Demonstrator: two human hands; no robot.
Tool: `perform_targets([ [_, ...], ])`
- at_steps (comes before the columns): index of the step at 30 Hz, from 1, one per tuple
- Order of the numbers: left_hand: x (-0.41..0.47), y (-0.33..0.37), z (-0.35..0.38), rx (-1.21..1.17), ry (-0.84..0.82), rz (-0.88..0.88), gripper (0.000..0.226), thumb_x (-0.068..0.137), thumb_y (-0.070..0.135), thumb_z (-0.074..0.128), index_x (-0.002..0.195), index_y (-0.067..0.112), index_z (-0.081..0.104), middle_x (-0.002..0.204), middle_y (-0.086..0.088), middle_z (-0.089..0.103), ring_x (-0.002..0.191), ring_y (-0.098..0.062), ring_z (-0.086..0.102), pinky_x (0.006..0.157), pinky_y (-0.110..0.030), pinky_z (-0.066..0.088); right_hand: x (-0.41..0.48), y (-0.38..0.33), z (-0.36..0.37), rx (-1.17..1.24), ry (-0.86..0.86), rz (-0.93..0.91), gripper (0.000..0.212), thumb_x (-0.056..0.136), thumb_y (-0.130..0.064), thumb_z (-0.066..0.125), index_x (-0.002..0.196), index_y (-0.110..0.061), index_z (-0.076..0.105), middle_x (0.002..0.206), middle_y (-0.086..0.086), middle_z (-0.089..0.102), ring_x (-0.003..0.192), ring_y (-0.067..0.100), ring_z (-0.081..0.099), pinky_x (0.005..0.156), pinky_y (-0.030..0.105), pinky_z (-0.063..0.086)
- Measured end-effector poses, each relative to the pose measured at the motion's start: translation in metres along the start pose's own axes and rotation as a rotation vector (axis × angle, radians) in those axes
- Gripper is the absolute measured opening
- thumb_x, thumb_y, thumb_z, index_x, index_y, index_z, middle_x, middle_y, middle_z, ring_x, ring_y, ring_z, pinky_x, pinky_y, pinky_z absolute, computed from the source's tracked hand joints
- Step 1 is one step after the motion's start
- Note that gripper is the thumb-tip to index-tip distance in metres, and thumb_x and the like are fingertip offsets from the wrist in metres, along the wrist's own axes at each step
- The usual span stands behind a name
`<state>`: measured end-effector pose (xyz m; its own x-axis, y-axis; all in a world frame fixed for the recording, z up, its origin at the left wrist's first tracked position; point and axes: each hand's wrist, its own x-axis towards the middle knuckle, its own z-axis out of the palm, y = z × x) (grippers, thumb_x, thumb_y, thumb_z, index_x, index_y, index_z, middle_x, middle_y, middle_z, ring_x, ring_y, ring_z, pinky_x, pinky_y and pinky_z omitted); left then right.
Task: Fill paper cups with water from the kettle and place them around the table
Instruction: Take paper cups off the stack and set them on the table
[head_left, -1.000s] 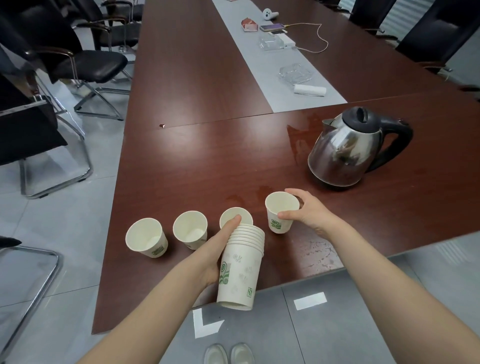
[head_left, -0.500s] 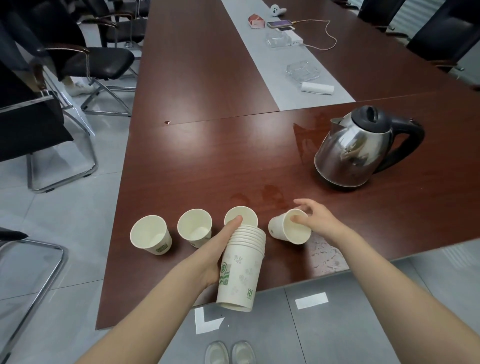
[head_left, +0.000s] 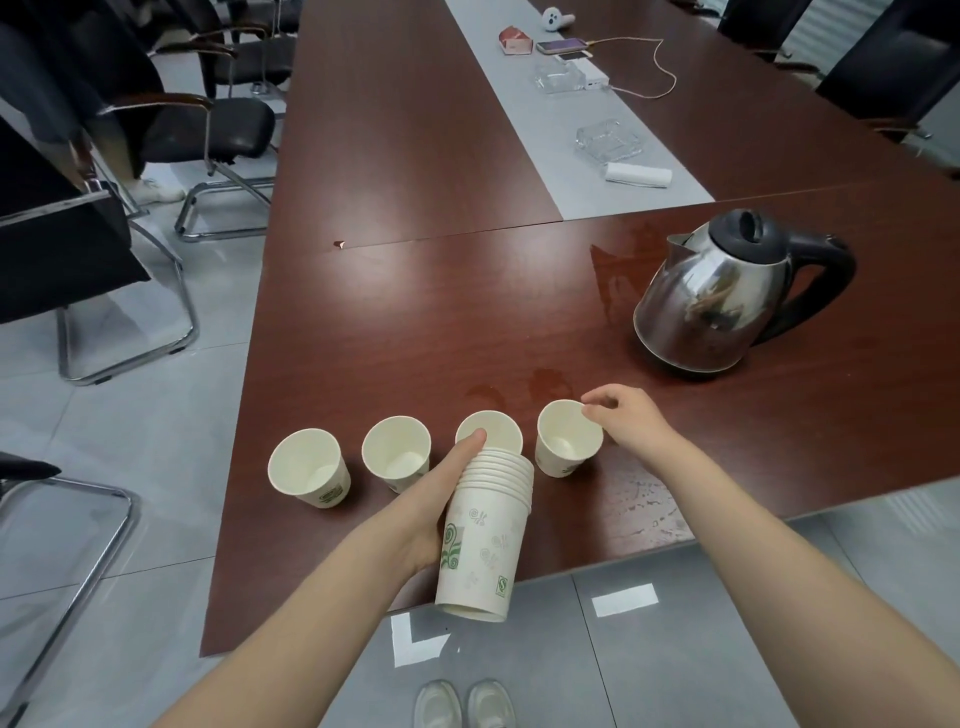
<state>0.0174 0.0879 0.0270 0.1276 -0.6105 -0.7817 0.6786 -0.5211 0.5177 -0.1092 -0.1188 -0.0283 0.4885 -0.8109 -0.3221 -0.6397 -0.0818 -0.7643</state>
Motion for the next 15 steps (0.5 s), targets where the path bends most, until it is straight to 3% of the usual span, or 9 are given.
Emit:
perform_targets([
  [4, -0.001, -0.001, -0.002, 0.004, -0.018, -0.015, 0.047, 0.084, 0.055, 0.057, 0.089, 0.009, 0.067, 0.071, -0.012, 0.071, 0.058, -0.023, 0.068, 0.061, -0.031, 0.054, -0.013, -0.017, -0.007, -0.162, 0.115, -0.105, 0.021, 0.088, -0.019, 0.062, 0.108, -0.015, 0.067, 0.111, 0.004, 0.059, 0.108, 0.019, 0.053, 0.095, 0.03, 0.04],
  [6, -0.003, 0.0, 0.0, -0.004, -0.034, -0.018, 0.049, 0.082, 0.056, 0.057, 0.089, 0.009, 0.067, 0.07, -0.011, 0.071, 0.057, -0.022, 0.068, 0.06, -0.03, 0.053, -0.03, -0.039, -0.013, -0.141, 0.152, -0.237, 0.012, 0.088, -0.017, 0.062, 0.098, -0.02, 0.068, 0.104, -0.002, 0.06, 0.104, 0.016, 0.055, 0.093, 0.028, 0.041],
  [8, -0.006, 0.003, 0.003, -0.027, -0.058, -0.011, 0.057, 0.076, 0.059, 0.06, 0.097, 0.007, 0.067, 0.076, -0.012, 0.071, 0.061, -0.023, 0.069, 0.06, -0.03, 0.054, -0.049, -0.062, -0.019, 0.011, -0.015, -0.294, 0.01, 0.088, -0.017, 0.064, 0.083, -0.024, 0.07, 0.09, -0.009, 0.065, 0.089, 0.007, 0.058, 0.082, 0.024, 0.042],
  [11, -0.007, 0.007, 0.009, -0.055, -0.095, 0.019, 0.076, 0.064, 0.063, 0.062, 0.113, 0.004, 0.064, 0.091, -0.016, 0.071, 0.072, -0.027, 0.07, 0.064, -0.033, 0.056, -0.074, -0.087, -0.021, 0.077, -0.451, -0.243, 0.012, 0.087, -0.022, 0.065, 0.081, -0.022, 0.075, 0.084, -0.007, 0.072, 0.077, 0.001, 0.06, 0.07, 0.019, 0.045],
  [13, -0.007, 0.009, 0.011, -0.056, -0.115, 0.044, 0.073, 0.069, 0.064, 0.058, 0.109, 0.004, 0.065, 0.09, -0.017, 0.072, 0.071, -0.026, 0.07, 0.063, -0.032, 0.057, -0.08, -0.09, -0.018, 0.029, -0.543, -0.23, 0.011, 0.087, -0.023, 0.067, 0.083, -0.018, 0.075, 0.082, -0.007, 0.071, 0.076, 0.004, 0.059, 0.071, 0.02, 0.046],
  [15, -0.011, 0.01, 0.011, -0.06, -0.145, 0.06, 0.066, 0.078, 0.063, 0.052, 0.105, 0.003, 0.065, 0.088, -0.017, 0.072, 0.07, -0.025, 0.07, 0.062, -0.031, 0.058, -0.081, -0.092, -0.016, 0.062, -0.525, -0.24, 0.012, 0.087, -0.019, 0.067, 0.083, -0.011, 0.074, 0.078, -0.003, 0.067, 0.072, 0.006, 0.057, 0.07, 0.021, 0.046],
])
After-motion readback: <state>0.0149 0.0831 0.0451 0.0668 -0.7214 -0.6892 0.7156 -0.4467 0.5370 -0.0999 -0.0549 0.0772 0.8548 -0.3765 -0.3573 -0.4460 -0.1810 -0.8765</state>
